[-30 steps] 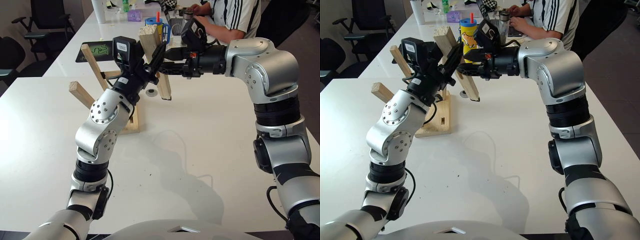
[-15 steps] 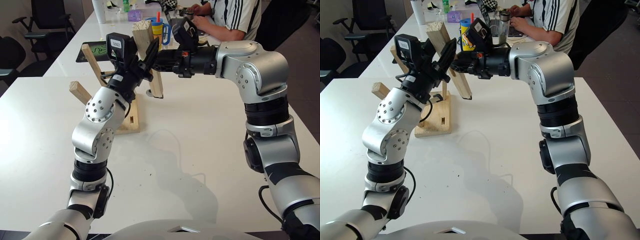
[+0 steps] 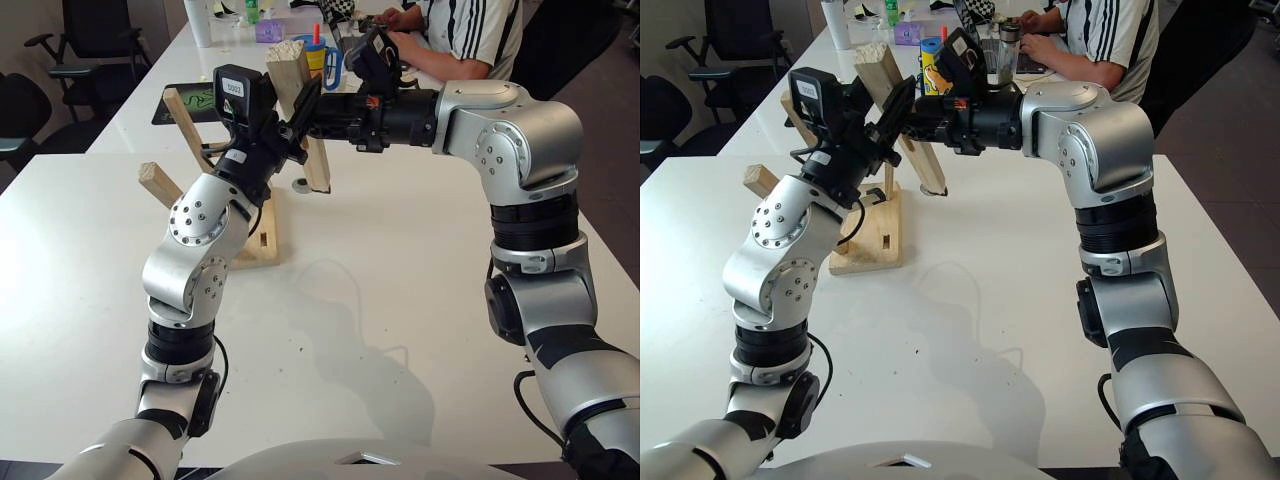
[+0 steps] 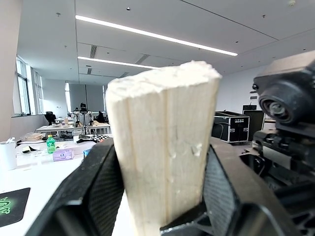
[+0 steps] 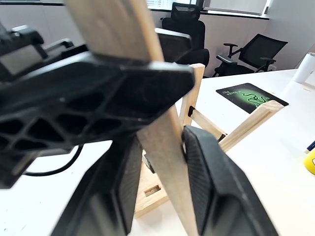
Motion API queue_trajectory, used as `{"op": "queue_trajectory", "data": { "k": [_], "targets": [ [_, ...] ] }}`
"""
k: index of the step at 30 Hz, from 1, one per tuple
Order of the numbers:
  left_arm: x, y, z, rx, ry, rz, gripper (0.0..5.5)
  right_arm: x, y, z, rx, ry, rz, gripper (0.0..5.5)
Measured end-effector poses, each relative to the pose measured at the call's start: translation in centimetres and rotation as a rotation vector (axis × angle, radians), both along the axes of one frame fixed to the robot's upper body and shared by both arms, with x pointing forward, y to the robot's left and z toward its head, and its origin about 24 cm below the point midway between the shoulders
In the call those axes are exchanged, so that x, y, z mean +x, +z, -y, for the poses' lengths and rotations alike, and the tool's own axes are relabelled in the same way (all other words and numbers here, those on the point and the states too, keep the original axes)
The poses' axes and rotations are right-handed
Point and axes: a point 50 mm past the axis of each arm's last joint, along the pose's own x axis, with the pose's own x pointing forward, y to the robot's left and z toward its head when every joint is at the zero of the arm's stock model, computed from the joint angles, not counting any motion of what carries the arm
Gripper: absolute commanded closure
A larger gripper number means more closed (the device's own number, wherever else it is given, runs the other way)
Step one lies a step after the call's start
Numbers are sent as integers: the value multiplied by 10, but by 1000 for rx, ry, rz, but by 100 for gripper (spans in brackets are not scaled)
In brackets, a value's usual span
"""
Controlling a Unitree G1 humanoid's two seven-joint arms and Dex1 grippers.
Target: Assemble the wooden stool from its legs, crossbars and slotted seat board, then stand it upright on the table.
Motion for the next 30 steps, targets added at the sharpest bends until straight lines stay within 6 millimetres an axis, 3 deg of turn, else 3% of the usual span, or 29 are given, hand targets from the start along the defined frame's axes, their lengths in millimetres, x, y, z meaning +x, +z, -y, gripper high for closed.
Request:
{"op": "queue_trajectory", "data": {
  "k": [5, 6, 10, 17, 21, 26, 30],
  "targets": [
    [0, 0, 0, 1, -2, -4, 339, 0, -1, 0, -1, -2, 0, 431],
    [0, 0, 0, 2, -2, -5, 303, 0, -1, 0, -2, -3, 0, 431],
    [0, -2, 2, 11, -30, -20, 255, 3, 0, 3, 0, -58, 27, 446],
    [-1, -6, 3, 25, -54, -69, 251, 10, -7, 14, -3, -184, 105, 446],
    [-6, 4, -13, 7, -12, -42, 251, 15, -36, 18, 31, -326, 31, 446],
    [-11, 23, -42, -12, 60, 5, 251, 11, -54, 9, 149, -470, -70, 446],
    [-18, 52, -86, -73, 216, 67, 251, 2, -55, 4, 272, -572, -123, 446]
  ]
}}
